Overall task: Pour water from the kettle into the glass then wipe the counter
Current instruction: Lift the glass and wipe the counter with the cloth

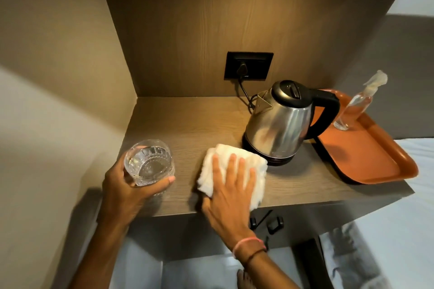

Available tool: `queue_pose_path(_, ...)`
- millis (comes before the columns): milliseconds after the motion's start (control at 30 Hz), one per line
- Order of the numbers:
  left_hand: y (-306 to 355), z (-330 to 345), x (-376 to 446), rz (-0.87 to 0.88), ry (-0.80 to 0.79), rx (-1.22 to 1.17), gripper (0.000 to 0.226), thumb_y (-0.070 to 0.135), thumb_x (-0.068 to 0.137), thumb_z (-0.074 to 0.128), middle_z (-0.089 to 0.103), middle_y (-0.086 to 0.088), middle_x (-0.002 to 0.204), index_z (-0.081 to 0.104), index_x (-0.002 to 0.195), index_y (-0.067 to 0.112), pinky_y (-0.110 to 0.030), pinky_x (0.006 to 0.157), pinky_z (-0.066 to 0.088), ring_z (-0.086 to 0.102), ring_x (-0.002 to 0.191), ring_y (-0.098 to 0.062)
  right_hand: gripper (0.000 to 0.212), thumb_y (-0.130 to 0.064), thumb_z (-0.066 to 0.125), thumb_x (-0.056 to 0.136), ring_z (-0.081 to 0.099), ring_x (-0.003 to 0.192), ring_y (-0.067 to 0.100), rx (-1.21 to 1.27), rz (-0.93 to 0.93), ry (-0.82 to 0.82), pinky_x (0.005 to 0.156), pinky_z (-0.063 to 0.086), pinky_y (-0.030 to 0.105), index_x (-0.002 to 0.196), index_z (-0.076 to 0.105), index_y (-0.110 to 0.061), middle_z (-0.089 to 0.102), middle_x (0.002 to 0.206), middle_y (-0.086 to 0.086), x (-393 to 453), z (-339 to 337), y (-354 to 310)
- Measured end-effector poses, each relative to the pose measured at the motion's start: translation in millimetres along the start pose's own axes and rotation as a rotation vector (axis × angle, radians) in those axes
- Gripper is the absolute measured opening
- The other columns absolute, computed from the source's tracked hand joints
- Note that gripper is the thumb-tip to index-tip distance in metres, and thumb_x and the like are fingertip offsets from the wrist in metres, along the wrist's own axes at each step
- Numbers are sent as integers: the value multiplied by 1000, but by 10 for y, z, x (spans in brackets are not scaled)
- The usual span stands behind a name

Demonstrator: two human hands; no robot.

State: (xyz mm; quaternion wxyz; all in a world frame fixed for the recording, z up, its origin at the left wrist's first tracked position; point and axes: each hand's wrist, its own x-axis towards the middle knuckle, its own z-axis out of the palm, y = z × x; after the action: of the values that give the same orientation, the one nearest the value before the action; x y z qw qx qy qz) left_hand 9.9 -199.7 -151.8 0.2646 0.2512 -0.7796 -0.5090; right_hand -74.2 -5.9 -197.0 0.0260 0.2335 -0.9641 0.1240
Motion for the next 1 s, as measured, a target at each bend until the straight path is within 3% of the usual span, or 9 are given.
queue_pose_path(167,94,12,-17,28,3,-50,95,48,41,94,73,-5,118,64,127,17,-23,79,56,71,104,-22,86,-77,18,88,-9,154,39,18,-187,-64,122,2,64,159,3,-31,-2,169,18,282,-18,-237)
queue_pose_path(300,99,24,-26,56,6,-57,94,43,41,100,74,-4,116,65,125,19,-25,80,57,72,104,-24,73,-56,31,94,-5,155,35,-1,-254,-26,123,9,63,158,6,-33,2,170,13,-36,-3,114)
queue_pose_path(400,128,1,-33,65,16,-78,87,53,39,94,74,13,111,66,118,29,-15,75,57,72,98,-8,74,-52,38,91,1,156,32,25,-168,44,122,12,61,158,11,-34,11,169,11,-266,-9,451)
queue_pose_path(567,111,-89,1,71,32,-66,88,39,39,101,74,15,108,66,118,28,-22,78,58,71,97,-7,92,-85,28,83,-2,156,31,38,-103,27,125,5,61,158,7,-37,8,170,10,8,-38,474)
queue_pose_path(667,86,-154,-14,75,48,-60,83,38,43,94,75,17,106,67,120,25,-3,71,53,69,92,10,103,-93,35,73,13,155,33,59,-145,40,124,10,60,156,21,-35,25,166,11,249,25,286)
queue_pose_path(767,60,-233,-39,81,39,-50,83,35,46,94,74,10,113,66,123,22,-8,77,55,71,97,4,84,-82,51,74,41,142,27,99,-239,76,120,22,55,141,47,-32,51,149,4,384,1,284)
queue_pose_path(833,59,-247,-66,73,37,-50,83,33,47,95,75,6,115,66,125,23,-14,82,58,72,100,-4,64,-58,65,72,51,132,22,179,-309,125,120,26,49,129,56,-29,61,136,-1,333,-25,378)
queue_pose_path(900,69,-237,-93,82,34,-36,83,35,47,95,74,11,114,66,124,23,-5,77,54,70,98,4,50,-38,72,71,59,120,17,307,-367,184,118,32,40,118,61,-27,67,124,-4,180,-27,457)
queue_pose_path(1000,81,-138,-144,64,24,-49,83,38,44,95,75,11,111,67,121,23,-3,74,52,71,95,0,35,-31,73,75,61,101,14,462,-393,209,97,46,27,109,65,-25,70,106,-7,-208,-43,532)
